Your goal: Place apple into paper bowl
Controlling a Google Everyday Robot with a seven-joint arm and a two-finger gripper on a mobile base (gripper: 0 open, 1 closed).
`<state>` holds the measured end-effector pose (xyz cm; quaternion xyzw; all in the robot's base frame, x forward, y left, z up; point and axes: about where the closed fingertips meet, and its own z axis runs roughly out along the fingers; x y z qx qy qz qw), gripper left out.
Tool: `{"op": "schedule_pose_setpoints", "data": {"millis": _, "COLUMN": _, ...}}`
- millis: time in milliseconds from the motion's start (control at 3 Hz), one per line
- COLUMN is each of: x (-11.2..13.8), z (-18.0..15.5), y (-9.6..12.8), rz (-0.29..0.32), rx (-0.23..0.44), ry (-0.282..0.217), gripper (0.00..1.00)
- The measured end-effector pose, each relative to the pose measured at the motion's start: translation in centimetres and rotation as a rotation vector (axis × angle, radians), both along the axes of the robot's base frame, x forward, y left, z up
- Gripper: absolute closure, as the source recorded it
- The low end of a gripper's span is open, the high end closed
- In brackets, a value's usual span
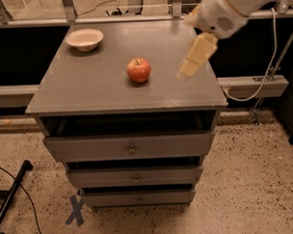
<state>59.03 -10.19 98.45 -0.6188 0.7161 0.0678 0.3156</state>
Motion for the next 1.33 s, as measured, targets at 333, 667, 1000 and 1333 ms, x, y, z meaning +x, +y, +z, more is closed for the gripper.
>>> {"op": "schedule_pose_setpoints", "data": {"millis": 333, "x": 5.8, "z": -0.9, "y": 3.4, "rz": -0.055, "rx": 0.049, "ry": -0.022, "gripper": 0.00}}
{"op": "schedule_pose_setpoints", "data": {"millis": 667, "x": 11.7, "z": -4.4, "y": 7.0, "rz": -0.187, "rx": 0.166, "ry": 0.023, "gripper": 0.00}}
{"op": "schedule_pose_setpoints", "data": {"millis": 1000, "x": 12.9, "z": -6.5, "y": 9.4, "rz": -0.199, "rx": 0.222, "ry": 0.081, "gripper": 0.00}}
{"op": "schedule_pose_setpoints", "data": {"millis": 1333, "x": 12.2, "z": -8.4, "y": 12.1, "rz": -0.155, "rx": 0.225, "ry": 0.141, "gripper": 0.00}}
